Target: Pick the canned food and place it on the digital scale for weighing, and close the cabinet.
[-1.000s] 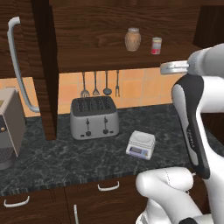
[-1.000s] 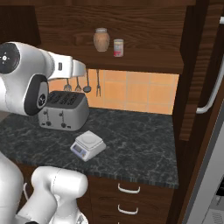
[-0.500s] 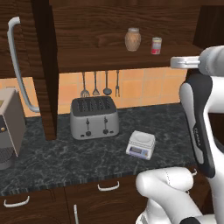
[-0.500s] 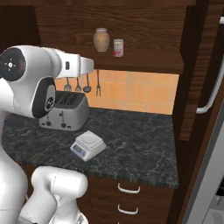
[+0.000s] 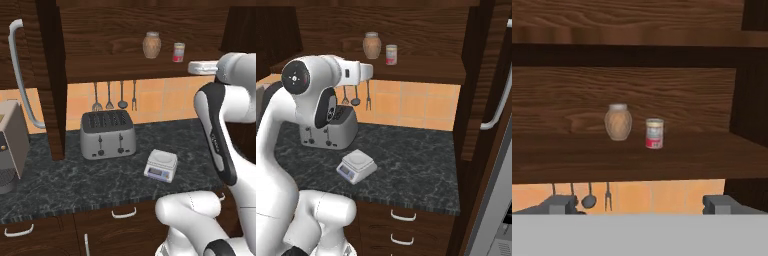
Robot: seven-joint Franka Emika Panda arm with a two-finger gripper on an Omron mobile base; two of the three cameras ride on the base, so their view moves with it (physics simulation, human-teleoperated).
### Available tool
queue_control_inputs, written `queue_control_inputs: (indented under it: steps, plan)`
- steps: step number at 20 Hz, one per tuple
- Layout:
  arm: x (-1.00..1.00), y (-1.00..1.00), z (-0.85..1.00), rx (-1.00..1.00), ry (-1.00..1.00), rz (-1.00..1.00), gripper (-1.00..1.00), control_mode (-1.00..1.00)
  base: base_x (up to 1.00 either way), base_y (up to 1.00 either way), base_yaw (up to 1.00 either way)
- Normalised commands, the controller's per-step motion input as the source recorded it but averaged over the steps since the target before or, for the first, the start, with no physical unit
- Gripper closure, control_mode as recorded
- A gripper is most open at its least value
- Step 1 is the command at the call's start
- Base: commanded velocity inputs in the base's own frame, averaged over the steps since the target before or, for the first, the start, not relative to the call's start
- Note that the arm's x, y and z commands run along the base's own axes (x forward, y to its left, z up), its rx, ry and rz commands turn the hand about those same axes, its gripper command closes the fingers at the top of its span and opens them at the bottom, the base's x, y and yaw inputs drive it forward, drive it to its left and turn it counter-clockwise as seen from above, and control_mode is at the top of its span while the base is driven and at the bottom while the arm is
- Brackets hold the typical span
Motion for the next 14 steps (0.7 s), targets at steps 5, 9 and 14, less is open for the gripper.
queue_control_inputs:
  steps: [5,9,14]
  plan:
    - [0.49,-0.09,0.01,0.0,0.0,0.0,-1.0,-1.0,0.0,0.0,0.0]
    - [0.44,-0.24,0.0,0.02,0.0,0.0,-1.0,-1.0,0.0,0.0,0.0]
    - [0.54,-0.05,0.01,0.0,0.0,0.0,-1.0,-1.0,0.0,0.0,0.0]
